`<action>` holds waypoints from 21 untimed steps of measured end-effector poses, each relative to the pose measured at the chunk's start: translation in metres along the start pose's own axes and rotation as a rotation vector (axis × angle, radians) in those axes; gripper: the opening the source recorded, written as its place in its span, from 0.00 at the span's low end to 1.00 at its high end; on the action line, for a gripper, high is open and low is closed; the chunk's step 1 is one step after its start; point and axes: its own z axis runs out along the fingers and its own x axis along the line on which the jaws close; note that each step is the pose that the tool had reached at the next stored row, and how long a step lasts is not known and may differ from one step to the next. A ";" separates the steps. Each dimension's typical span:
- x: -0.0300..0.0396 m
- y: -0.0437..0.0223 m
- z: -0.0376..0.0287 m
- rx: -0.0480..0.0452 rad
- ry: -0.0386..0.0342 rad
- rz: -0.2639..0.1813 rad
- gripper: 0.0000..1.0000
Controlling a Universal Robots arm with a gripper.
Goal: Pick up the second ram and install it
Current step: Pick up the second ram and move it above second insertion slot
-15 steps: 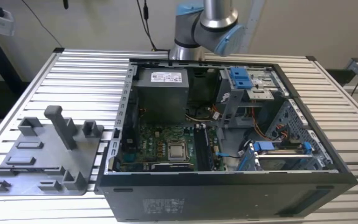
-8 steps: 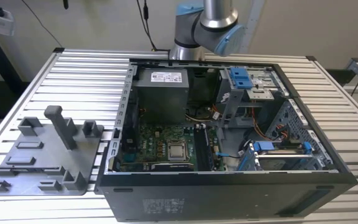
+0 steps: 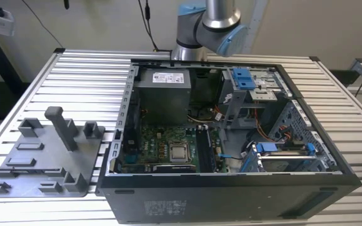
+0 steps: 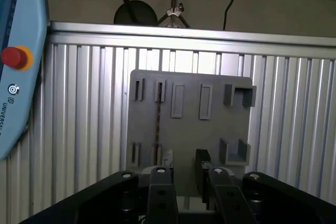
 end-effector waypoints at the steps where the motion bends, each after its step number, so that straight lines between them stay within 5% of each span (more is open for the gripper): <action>1: 0.0000 0.0000 0.0000 0.0000 0.0000 0.000 0.36; 9: 0.0000 0.0000 0.0000 0.0000 0.0001 -0.003 0.42; 21: 0.0001 0.0000 0.0001 0.0005 -0.0094 -0.003 0.50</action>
